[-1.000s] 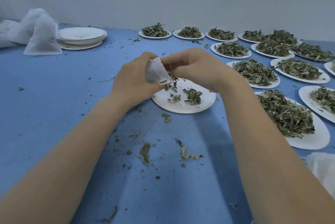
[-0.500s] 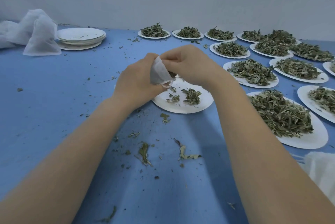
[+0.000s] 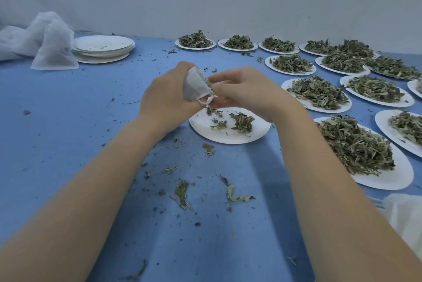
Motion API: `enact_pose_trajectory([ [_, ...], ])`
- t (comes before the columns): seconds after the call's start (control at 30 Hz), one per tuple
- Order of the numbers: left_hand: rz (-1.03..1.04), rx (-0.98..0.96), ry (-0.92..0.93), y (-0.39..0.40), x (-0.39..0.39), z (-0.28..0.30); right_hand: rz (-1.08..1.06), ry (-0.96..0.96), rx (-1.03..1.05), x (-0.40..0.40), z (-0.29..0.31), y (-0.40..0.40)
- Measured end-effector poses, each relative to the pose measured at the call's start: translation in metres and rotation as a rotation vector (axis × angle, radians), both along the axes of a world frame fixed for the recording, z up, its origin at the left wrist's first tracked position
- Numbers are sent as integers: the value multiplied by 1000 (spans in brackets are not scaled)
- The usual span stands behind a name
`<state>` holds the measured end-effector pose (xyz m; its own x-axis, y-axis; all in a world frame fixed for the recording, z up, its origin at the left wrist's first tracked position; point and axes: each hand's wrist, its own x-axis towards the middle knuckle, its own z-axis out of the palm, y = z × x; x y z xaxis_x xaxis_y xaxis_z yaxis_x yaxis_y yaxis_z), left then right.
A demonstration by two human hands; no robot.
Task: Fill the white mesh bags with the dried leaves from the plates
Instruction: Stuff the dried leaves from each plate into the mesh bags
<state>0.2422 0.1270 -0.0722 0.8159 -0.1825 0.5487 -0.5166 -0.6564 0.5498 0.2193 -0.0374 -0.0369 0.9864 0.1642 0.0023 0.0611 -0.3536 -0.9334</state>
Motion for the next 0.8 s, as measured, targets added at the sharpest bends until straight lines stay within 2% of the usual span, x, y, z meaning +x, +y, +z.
enact_pose_trajectory([
  [0.2, -5, 115, -44, 1, 0, 0, -141, -273, -129, 0, 5, -3],
  [0.33, -17, 115, -56, -1, -1, 2, -119, -370, -351, 3, 6, 4],
  [0.5, -33, 273, -150, -3, -2, 7, -48, -380, -568, 2, 7, 16],
  [0.6, -17, 206, -108, -6, -4, 9, -2, -381, -630, 2, 10, 21],
  [0.8, -8, 120, -61, -6, -2, 4, 173, -195, -688, 12, 29, 24],
])
